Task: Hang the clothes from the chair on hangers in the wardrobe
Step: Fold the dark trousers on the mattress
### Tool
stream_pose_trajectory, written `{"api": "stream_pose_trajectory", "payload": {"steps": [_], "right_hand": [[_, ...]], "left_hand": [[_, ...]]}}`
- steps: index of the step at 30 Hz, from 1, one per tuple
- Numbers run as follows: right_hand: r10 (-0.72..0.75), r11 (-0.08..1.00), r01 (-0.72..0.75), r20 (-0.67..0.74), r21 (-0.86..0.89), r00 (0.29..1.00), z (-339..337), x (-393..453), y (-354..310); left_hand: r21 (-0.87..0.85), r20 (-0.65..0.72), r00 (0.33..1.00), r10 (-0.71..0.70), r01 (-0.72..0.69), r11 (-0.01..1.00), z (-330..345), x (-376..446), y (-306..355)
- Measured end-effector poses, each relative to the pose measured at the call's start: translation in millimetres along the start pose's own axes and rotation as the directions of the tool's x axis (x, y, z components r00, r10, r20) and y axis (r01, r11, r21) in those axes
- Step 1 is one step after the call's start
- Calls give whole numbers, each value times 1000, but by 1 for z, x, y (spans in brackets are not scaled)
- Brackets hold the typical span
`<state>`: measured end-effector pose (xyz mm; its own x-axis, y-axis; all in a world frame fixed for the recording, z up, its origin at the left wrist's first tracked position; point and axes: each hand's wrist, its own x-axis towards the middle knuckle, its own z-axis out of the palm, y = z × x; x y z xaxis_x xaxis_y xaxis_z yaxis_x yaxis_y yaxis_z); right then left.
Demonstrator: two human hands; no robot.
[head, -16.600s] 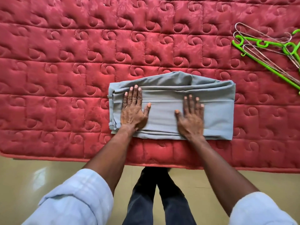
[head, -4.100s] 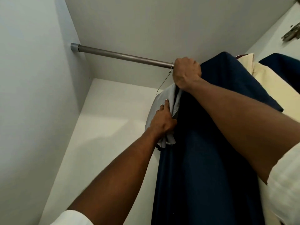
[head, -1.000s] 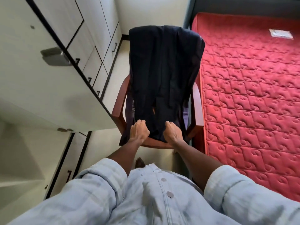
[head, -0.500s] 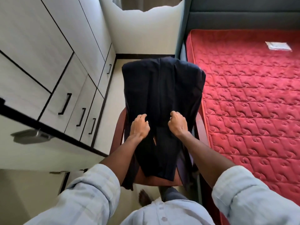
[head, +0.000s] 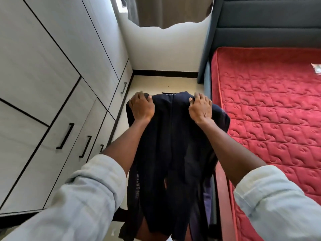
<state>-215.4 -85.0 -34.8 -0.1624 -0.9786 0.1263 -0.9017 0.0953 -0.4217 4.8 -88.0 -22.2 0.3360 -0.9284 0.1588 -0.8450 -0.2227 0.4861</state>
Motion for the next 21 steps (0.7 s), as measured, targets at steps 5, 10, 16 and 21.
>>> {"api": "stream_pose_trajectory", "payload": {"steps": [5,10,16,21], "right_hand": [[-20,999,17,92,38,996,14,5,13],[-70,997,69,47,29,996,26,0,22],[-105,995,105,-2,2,995,34,-2,26],[-95,995,95,-4,8,995,33,-4,26]], "left_hand": [[52,182,805,-565,566,823,12,65,1],[-21,234,753,-614,636,772,21,98,-18],[-351,278,785,-553,619,702,-2,96,-9],[-472,233,942,-242,327,819,-26,79,5]]}}
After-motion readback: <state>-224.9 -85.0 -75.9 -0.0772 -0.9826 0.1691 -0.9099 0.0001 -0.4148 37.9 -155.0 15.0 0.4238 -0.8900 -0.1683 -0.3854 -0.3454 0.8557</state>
